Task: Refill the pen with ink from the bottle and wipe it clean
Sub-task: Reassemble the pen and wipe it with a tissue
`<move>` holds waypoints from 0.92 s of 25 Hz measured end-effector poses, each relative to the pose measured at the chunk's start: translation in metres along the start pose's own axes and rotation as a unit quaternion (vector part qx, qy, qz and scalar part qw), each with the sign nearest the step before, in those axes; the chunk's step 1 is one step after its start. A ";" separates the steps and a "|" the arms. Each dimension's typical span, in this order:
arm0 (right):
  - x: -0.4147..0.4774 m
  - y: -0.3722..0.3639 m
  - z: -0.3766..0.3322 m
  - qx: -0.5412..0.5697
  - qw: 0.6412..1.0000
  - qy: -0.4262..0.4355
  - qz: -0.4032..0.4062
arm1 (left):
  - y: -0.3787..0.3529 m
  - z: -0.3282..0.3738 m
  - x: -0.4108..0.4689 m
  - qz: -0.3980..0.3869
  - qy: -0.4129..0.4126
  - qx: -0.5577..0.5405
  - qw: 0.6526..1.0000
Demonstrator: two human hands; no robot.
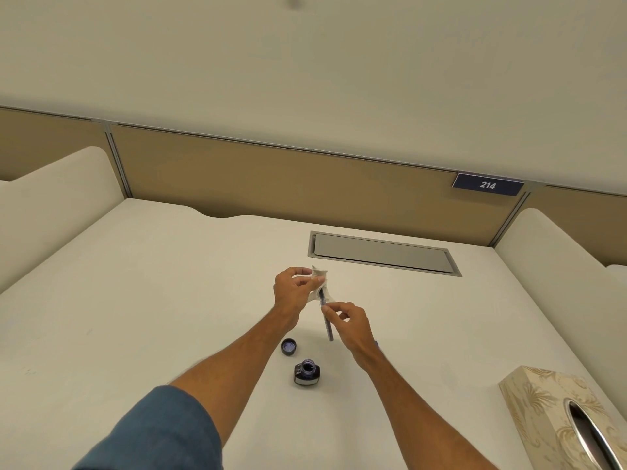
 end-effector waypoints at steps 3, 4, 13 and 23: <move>-0.002 0.002 0.001 -0.007 1.000 0.001 0.010 | 0.000 0.000 0.000 0.002 -0.003 0.012 1.000; -0.002 0.003 0.001 -0.006 1.000 0.002 0.017 | 0.000 -0.002 0.000 0.000 -0.001 0.008 1.000; -0.003 0.003 0.005 -0.017 1.000 -0.005 0.000 | -0.003 -0.003 -0.002 -0.005 -0.001 0.013 1.000; -0.002 0.006 0.012 -0.019 1.000 -0.008 -0.007 | -0.007 -0.006 -0.003 -0.011 0.007 0.010 1.000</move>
Point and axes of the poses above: each hand's wrist, its own x-axis towards the middle knuckle, its own y-axis out of the back of the hand, z = x × y, the point moved 8 cm from there along x, towards the middle knuckle, and after that the axes turned 10 degrees about -y, right-handed, at the moved point
